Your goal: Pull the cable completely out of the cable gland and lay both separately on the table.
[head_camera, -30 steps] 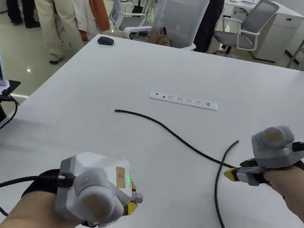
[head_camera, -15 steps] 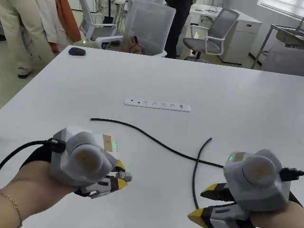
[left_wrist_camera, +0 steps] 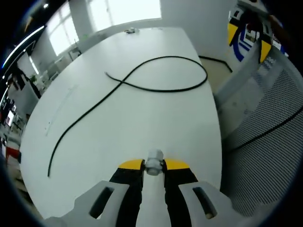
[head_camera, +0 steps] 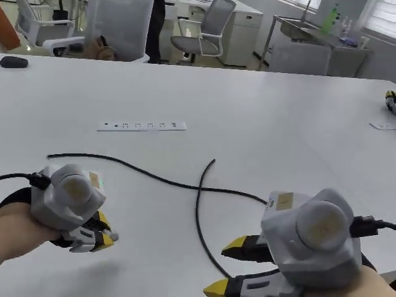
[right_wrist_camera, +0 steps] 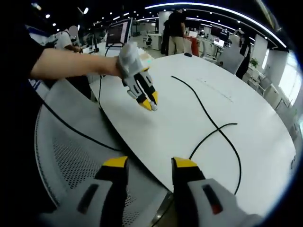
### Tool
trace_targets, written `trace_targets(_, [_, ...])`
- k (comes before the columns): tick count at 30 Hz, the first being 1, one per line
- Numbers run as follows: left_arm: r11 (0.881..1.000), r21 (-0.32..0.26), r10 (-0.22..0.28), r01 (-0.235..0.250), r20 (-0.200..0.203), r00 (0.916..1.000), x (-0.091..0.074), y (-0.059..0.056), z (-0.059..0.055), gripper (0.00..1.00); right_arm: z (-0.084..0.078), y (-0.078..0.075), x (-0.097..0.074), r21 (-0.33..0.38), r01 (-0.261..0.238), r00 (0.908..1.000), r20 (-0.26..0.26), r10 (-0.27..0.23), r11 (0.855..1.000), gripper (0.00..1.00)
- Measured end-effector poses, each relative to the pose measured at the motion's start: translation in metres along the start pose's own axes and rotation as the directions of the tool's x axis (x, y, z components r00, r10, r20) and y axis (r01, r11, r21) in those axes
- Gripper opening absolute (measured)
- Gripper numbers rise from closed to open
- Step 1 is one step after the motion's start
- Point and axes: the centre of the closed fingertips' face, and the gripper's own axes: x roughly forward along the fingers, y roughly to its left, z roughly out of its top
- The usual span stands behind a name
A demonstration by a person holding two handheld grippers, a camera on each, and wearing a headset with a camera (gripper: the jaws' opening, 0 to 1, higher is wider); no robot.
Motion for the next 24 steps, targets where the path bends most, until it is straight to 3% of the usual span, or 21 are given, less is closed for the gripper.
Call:
trace_targets(2, [1.000, -0.024, -0.007, 0.007, 0.000, 1.0000, 0.008, -0.002, -0.003, 0.17, 0.008, 0.005, -0.008, 0.098, -0.036, 0.9968, 0.075, 0.028, 0.995, 0.36])
trace_targets(4, [1.000, -0.025, -0.017, 0.017, 0.012, 0.9998, 0.014, -0.006, -0.002, 0.17, 0.008, 0.002, -0.014, 0.107, -0.021, 0.9955, 0.094, 0.011, 0.994, 0.35])
trace_targets(6, [0.999, 0.000, -0.046, 0.046, 0.014, 0.9989, 0.020, -0.012, -0.001, 0.17, 0.002, -0.002, -0.020, 0.098, 0.013, 0.9974, 0.069, -0.020, 0.995, 0.35])
trace_targets(10, [0.996, -0.046, -0.071, 0.072, 0.016, 0.9974, 0.029, -0.017, -0.003, 0.17, -0.007, -0.006, -0.030, 0.105, 0.046, 0.9974, 0.051, -0.051, 0.993, 0.35])
trace_targets(13, [0.999, -0.014, -0.046, 0.045, -0.023, 0.9987, 0.031, -0.015, -0.011, 0.17, -0.010, -0.007, -0.033, 0.118, 0.057, 0.9969, 0.047, -0.063, 0.991, 0.35])
trace_targets(16, [0.997, -0.057, -0.056, 0.054, -0.027, 0.9981, 0.030, -0.017, -0.013, 0.20, -0.012, -0.007, -0.034, 0.115, 0.067, 0.9967, 0.038, -0.071, 0.991, 0.34])
trace_targets(17, [0.996, -0.078, -0.054, 0.052, -0.023, 0.9983, 0.030, -0.018, -0.013, 0.25, -0.012, -0.007, -0.035, 0.116, 0.070, 0.9966, 0.034, -0.075, 0.991, 0.34])
trace_targets(19, [0.998, -0.051, -0.032, 0.031, -0.034, 0.9989, 0.023, -0.016, -0.014, 0.33, -0.014, -0.008, -0.034, 0.121, 0.076, 0.9965, 0.024, -0.080, 0.990, 0.34])
trace_targets(21, [1.000, -0.003, -0.019, 0.018, -0.036, 0.9992, 0.009, -0.014, -0.011, 0.31, -0.011, -0.007, -0.032, 0.119, 0.073, 0.9966, 0.028, -0.077, 0.990, 0.34])
trace_targets(24, [1.000, -0.010, -0.018, 0.018, 0.023, 0.9996, -0.019, -0.016, 0.004, 0.32, -0.007, -0.006, -0.024, 0.104, 0.059, 0.9978, 0.025, -0.062, 0.993, 0.34])
